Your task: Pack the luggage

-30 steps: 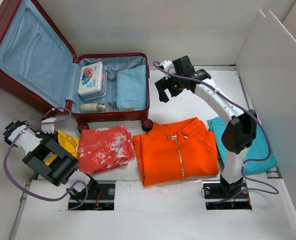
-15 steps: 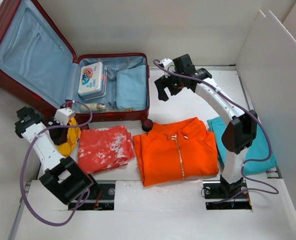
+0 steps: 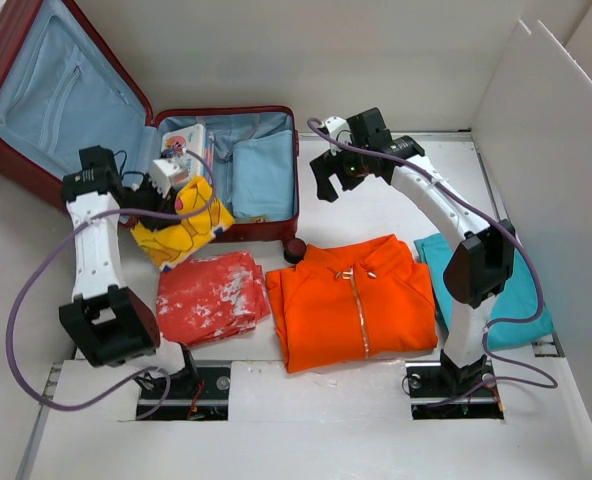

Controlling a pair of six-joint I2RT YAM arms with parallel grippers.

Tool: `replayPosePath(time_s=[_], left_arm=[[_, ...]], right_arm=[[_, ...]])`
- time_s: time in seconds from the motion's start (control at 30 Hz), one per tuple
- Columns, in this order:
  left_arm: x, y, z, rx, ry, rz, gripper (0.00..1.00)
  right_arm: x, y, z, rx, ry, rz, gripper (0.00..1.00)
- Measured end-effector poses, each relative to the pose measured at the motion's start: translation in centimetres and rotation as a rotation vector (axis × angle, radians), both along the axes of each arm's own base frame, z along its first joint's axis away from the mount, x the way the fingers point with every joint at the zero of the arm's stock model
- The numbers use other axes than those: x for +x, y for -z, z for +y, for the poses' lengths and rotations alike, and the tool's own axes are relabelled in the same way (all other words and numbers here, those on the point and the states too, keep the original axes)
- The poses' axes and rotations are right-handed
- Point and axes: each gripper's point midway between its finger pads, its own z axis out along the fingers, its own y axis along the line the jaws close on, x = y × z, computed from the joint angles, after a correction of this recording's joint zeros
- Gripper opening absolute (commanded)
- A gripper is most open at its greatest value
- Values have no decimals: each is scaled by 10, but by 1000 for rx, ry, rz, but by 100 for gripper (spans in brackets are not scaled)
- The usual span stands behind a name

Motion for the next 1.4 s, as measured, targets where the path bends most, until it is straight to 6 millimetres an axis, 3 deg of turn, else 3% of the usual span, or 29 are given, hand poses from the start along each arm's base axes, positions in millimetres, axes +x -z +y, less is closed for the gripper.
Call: replayPosePath(time_s=[0.13,0.4,0.53,0.63,0.77,0.9,1.17,1.27,1.4], left_arm=[[48,-15,-13,-91,-21,-47,0],[152,-32,-62,-333,-155,-111,0],[214,-30,-61,-438,-246,-121,0],[243,-16,-58,-504,-308,-95,0],[263,5,-57,-591,-384,-29,0],[275,12,-63,-672,-432,23,0],[288,-30,-102,-839,-416,26,0],[293,-36,-115,-897,-416,35,0],[304,-6,-118,-905,-482,89,0]], right_arm=[[0,0,0,-1,1,0,100],[1,2,-3,-12,21,0,100],[3,3,-5,-23,45,-2,100],[4,3,-7,-32,64,-3,100],[2,5,-6,-41,80,2,100],[-3,11,-7,-74,89,20,100],[-9,30,-6,-127,88,66,100],[-10,34,-5,-143,90,74,100],[-12,36,-3,-160,88,77,100]])
